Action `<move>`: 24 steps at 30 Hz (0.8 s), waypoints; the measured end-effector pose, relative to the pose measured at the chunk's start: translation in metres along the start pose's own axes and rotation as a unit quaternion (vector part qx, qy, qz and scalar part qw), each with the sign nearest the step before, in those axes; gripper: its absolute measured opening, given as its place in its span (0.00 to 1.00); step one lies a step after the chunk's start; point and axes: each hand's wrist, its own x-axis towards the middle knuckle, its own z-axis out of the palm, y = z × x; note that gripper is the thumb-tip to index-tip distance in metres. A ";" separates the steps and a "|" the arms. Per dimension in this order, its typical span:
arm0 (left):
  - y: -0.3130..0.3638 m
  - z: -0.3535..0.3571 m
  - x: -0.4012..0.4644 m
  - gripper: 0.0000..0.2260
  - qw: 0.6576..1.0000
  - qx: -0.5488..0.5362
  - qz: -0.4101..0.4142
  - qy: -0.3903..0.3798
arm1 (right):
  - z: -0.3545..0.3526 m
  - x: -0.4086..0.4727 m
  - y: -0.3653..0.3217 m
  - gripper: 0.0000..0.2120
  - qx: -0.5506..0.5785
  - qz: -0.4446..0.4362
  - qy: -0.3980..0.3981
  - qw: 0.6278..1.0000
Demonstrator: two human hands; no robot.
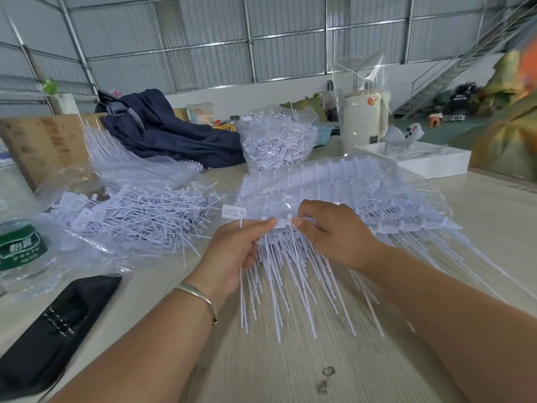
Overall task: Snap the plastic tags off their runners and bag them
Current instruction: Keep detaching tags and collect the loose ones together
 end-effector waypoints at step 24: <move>0.001 0.020 -0.012 0.14 0.922 -0.274 -0.111 -0.249 | -0.011 0.001 -0.011 0.37 0.419 0.130 -0.125 0.890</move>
